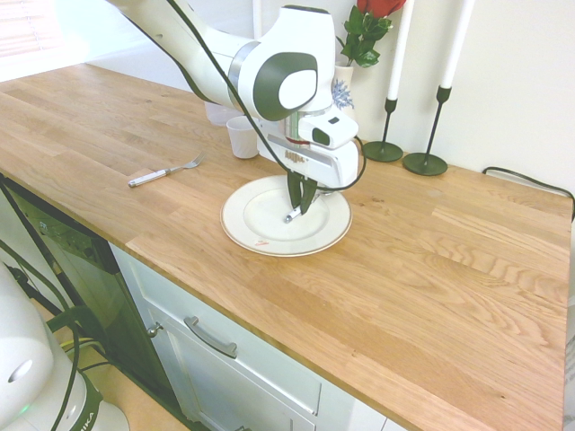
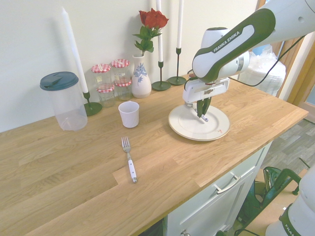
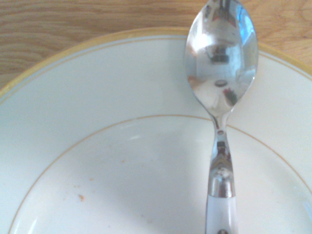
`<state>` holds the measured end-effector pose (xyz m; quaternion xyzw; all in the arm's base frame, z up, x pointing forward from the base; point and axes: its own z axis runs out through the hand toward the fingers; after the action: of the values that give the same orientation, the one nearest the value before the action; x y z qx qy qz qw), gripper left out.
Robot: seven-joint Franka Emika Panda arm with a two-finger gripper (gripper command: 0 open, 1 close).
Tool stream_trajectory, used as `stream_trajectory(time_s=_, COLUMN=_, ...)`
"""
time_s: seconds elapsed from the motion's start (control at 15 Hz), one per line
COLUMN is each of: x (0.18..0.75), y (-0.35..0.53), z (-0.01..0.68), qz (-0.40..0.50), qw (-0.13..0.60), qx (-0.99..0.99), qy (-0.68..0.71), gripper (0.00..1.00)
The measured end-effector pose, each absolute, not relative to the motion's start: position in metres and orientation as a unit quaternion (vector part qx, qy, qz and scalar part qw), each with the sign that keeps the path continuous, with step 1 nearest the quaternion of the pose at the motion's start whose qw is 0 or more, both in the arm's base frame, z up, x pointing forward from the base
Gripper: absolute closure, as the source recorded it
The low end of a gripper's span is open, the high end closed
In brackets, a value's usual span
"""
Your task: Put the spoon into the plate
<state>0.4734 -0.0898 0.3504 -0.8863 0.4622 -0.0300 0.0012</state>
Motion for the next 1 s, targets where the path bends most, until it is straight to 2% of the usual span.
stream_trajectory(time_s=0.67, x=0.461, y=-0.088, z=0.341, qz=-0.015, qw=-0.003, qx=-0.886, qy=0.463, gripper=0.00)
stream_trajectory(time_s=1.0, x=0.435, y=-0.084, z=0.356, qz=-0.022, qw=0.000, qx=-0.891, qy=0.454, gripper=0.00)
